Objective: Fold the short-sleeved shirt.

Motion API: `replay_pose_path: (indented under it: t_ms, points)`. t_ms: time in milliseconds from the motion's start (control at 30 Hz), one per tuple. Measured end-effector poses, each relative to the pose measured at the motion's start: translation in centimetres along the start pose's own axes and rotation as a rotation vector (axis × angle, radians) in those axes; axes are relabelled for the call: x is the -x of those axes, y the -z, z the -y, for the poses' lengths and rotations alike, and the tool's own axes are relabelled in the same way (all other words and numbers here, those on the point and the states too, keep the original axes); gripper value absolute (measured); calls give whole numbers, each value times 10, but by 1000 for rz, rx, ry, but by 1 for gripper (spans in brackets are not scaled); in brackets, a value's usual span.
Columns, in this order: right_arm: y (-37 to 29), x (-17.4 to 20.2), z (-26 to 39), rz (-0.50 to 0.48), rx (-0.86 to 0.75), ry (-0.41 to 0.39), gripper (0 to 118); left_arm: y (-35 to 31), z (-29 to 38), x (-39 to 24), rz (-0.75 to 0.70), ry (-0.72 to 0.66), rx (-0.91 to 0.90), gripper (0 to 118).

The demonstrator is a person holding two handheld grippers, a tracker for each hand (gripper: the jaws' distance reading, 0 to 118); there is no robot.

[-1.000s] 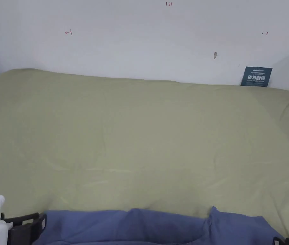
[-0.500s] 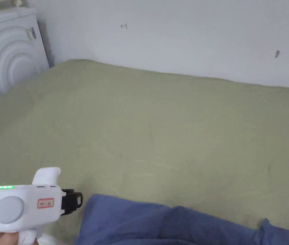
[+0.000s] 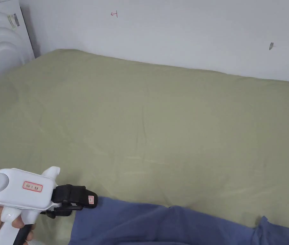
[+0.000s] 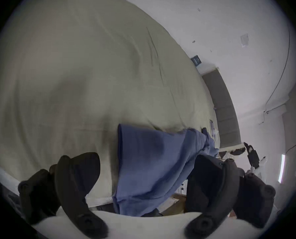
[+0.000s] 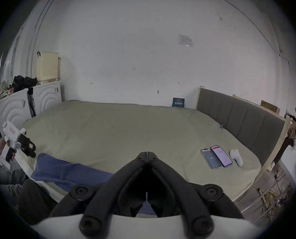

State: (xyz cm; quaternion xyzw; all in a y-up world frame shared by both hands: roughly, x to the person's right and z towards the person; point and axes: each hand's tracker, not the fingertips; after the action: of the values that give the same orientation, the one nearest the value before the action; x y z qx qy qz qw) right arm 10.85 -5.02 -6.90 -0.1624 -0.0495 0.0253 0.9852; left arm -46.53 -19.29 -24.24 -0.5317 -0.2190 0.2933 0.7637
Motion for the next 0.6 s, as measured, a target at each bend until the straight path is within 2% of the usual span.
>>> replay_pose_path:
  t_ms: [100, 233, 267, 300, 333, 367, 400, 467, 600]
  points:
    - [3, 0, -1, 5, 7, -6, 0, 19, -4, -2, 53, 10, 66, 113]
    - [5, 2, 1, 6, 16, 0, 0, 31, -5, -17, 8, 72, 72, 112]
    - [5, 1, 1, 3, 21, 1, 0, 29, -6, -18, 6, 67, 72, 108]
    - [5, 1, 2, 3, 22, 4, 0, 27, -6, -20, -1, 71, 71, 82]
    - [6, 0, 3, 1, 24, 10, 0, 23, -6, -23, -35, 63, 70, 36]
    - [7, 0, 4, -7, 30, 13, 0, 18, -5, -21, -101, 97, 44, 10]
    - [6, -1, 5, -11, 31, 15, 0, 19, -6, -17, -113, 94, 36, 10]
    - [5, -1, 7, -17, 32, 20, 0, 21, 5, -13, -24, 6, 48, 10]
    - [1, -6, 7, -22, 20, 32, 0, 5, 5, -20, -86, 20, -75, 10]
